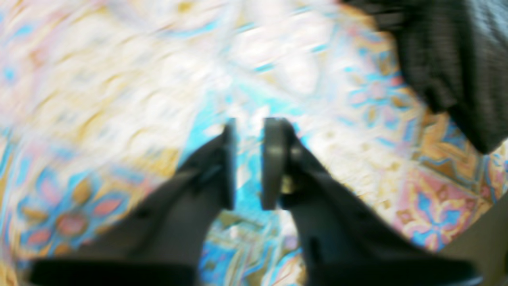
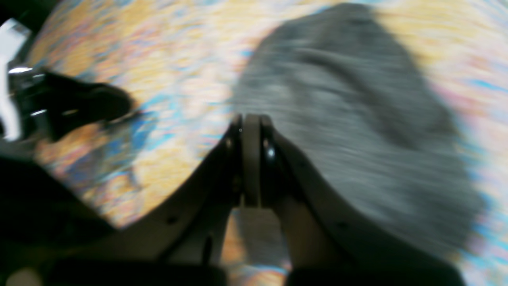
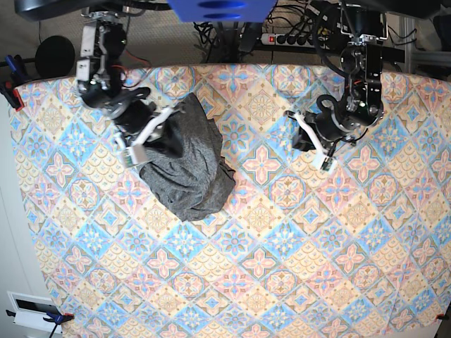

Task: Layout the t-shirt on the table in an organized manner, then fold the t-shirt properly
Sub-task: 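Grasp the grey bundle with the right gripper and lift it, then carry the bundle to the table's corner and lower it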

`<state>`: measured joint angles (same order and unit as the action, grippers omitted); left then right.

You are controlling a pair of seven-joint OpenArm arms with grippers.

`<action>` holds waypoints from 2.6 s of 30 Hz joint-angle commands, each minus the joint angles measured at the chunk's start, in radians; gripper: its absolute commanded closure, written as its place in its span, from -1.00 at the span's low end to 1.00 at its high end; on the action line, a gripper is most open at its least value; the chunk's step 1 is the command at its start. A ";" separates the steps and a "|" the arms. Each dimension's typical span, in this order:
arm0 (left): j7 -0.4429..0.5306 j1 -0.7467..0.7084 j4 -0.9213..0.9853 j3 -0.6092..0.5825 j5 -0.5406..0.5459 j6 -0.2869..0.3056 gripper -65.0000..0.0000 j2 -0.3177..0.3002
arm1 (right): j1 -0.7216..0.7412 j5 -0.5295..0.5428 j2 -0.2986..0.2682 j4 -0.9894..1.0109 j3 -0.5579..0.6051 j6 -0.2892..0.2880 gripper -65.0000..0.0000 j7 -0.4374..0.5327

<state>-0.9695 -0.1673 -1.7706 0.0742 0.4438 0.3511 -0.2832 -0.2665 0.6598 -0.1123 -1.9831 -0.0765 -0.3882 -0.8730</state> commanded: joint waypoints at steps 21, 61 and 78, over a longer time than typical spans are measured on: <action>0.119 -0.053 0.174 0.062 -0.069 0.004 1.00 -0.058 | 0.269 -0.122 0.128 0.321 0.324 0.061 1.00 0.013; 0.120 -0.008 0.231 0.063 -0.106 0.003 1.00 -0.055 | 0.408 -0.630 0.158 0.549 -0.098 0.140 1.00 0.134; 0.120 0.002 0.232 0.062 -0.106 0.003 1.00 -0.055 | 0.408 -0.630 -0.062 0.557 -0.176 0.140 1.00 0.134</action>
<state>-0.8146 -0.1665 -1.5414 0.1349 0.3809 0.3771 -0.3298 0.1223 0.0296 -0.1589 -1.4136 -0.2470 -0.2539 -0.7589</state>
